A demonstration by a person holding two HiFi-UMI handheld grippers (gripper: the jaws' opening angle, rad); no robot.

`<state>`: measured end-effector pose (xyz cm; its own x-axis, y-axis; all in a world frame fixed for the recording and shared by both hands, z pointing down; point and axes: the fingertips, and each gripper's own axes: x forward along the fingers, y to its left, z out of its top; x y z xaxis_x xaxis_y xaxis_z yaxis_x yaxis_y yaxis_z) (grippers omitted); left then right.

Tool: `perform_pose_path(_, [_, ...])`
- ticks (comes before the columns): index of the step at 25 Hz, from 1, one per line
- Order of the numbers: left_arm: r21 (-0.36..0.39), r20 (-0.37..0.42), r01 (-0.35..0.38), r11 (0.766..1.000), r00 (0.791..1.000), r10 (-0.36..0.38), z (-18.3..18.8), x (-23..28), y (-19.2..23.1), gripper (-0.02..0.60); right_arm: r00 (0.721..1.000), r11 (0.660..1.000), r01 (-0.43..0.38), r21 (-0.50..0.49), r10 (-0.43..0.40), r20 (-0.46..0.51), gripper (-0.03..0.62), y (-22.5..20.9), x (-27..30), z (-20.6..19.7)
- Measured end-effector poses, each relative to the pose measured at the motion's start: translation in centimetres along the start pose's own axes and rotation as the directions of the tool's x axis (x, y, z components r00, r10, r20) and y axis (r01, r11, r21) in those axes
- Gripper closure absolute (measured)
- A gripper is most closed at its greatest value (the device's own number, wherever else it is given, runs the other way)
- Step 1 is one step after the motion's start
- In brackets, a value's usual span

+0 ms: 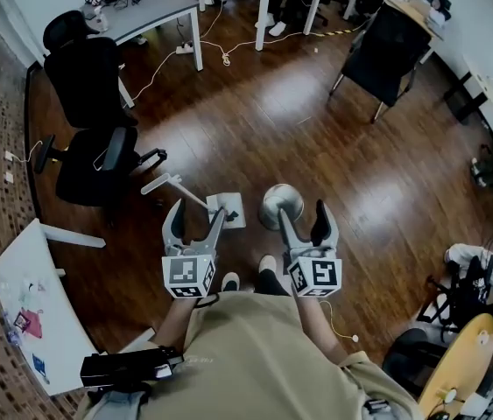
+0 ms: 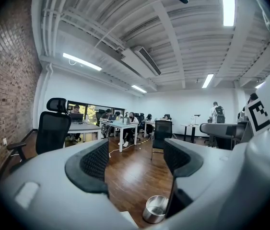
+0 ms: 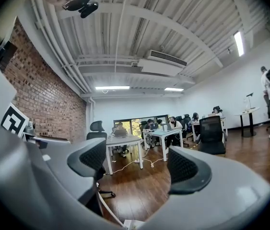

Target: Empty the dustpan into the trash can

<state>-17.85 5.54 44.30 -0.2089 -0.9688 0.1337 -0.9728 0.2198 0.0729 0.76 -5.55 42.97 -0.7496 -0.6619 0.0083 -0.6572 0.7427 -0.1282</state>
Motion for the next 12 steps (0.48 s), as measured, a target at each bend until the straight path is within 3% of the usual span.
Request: perform_pose_path(12, [0.033,-0.004,-0.05,0.998,0.999,0.05,1.4,8.0,-5.2,0.262,0.995,0.995,-0.095,0.016,0.095,0.029,0.21,-8.1,5.5,0.9])
